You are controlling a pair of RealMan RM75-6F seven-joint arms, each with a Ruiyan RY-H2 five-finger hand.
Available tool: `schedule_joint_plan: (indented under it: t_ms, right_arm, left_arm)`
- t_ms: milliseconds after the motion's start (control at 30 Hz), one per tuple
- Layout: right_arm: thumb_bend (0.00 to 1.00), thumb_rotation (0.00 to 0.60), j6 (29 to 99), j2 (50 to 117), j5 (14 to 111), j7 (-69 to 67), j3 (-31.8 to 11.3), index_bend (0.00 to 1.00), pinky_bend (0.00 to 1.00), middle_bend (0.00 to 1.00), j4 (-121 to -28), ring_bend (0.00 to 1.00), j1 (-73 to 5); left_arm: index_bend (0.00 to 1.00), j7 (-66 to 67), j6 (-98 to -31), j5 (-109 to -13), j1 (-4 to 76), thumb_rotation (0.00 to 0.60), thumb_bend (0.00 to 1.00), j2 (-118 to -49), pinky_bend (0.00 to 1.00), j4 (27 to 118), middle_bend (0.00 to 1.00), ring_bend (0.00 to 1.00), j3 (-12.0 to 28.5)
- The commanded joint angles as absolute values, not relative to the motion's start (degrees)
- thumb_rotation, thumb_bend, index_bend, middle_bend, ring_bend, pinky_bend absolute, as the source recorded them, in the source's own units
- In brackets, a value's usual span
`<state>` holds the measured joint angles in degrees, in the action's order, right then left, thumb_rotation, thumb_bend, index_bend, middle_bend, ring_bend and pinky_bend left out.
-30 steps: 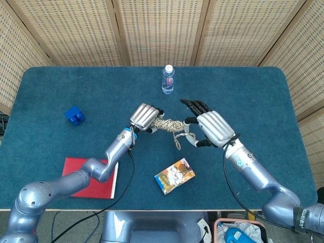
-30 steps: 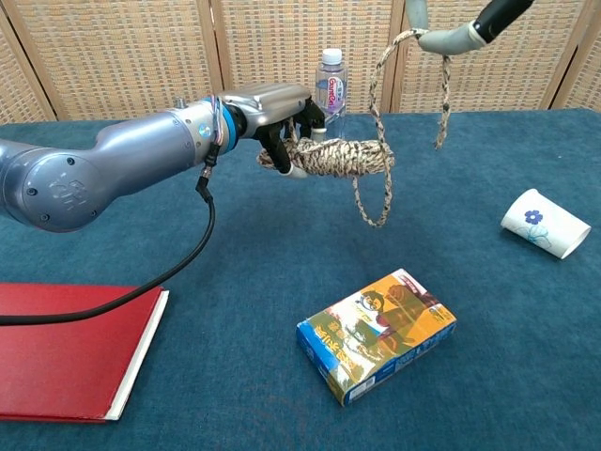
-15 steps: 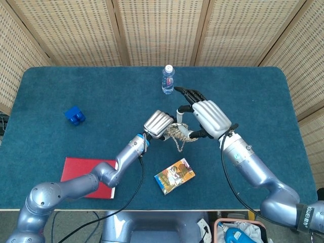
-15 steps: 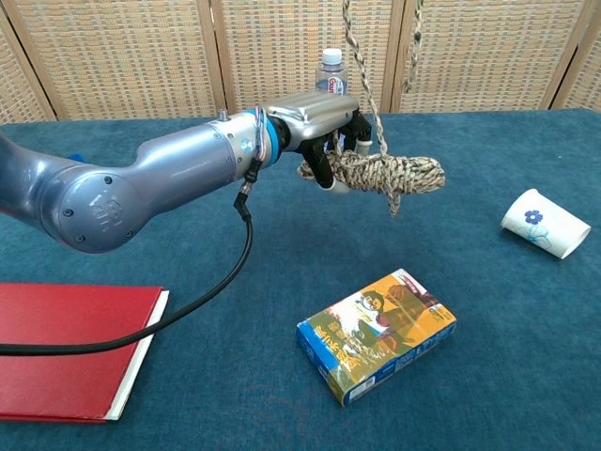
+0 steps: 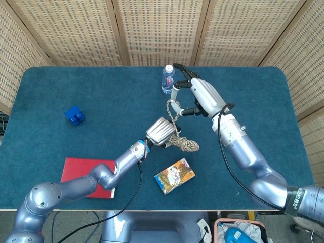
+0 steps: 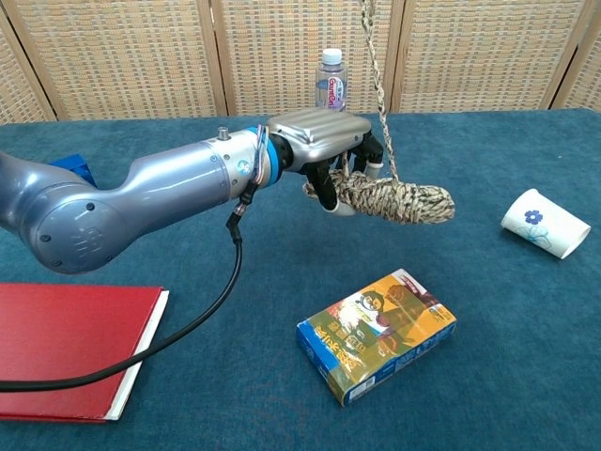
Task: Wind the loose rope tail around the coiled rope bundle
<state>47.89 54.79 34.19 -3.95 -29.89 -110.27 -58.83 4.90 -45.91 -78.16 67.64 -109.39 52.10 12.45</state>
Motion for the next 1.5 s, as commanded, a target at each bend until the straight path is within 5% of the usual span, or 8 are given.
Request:
schedule_joint_plan:
  t_ms: [33, 367, 800, 1167, 1500]
  right_arm:
    - [0.50, 0.600, 48.5, 56.6, 28.5, -2.5, -29.9, 0.71, 0.00, 0.00, -106.0, 0.00, -61.9]
    - [0.50, 0.600, 45.5, 59.0, 22.5, -2.1, -26.3, 0.71, 0.00, 0.00, -95.1, 0.00, -61.6]
    - [0.50, 0.600, 32.9, 65.6, 25.6, -10.8, -23.0, 0.71, 0.00, 0.00, -77.7, 0.00, -55.4]
    - [0.50, 0.600, 29.9, 69.5, 37.6, -16.5, -22.4, 0.71, 0.00, 0.00, -76.2, 0.00, -49.6]
    - [0.50, 0.600, 33.9, 71.0, 49.3, -18.7, -21.6, 0.72, 0.00, 0.00, -81.7, 0.00, -45.3]
  left_arm:
    - [0.69, 3.7, -48.5, -81.8, 66.7, 0.600, 0.52, -107.8, 0.60, 54.6, 0.55, 0.50, 9.9]
    - [0.70, -6.8, -51.6, -88.5, 66.2, 0.600, 0.52, -104.1, 0.60, 56.6, 0.55, 0.50, 6.3]
    - [0.73, -21.2, -52.6, -89.8, 64.7, 0.600, 0.53, -99.8, 0.60, 58.3, 0.57, 0.52, 5.2]
    - [0.73, -24.6, -53.7, -86.4, 64.6, 0.600, 0.52, -98.6, 0.60, 58.4, 0.58, 0.52, 9.5]
    - [0.74, -18.9, -52.6, -78.4, 65.0, 0.600, 0.52, -100.2, 0.61, 57.4, 0.59, 0.52, 16.0]
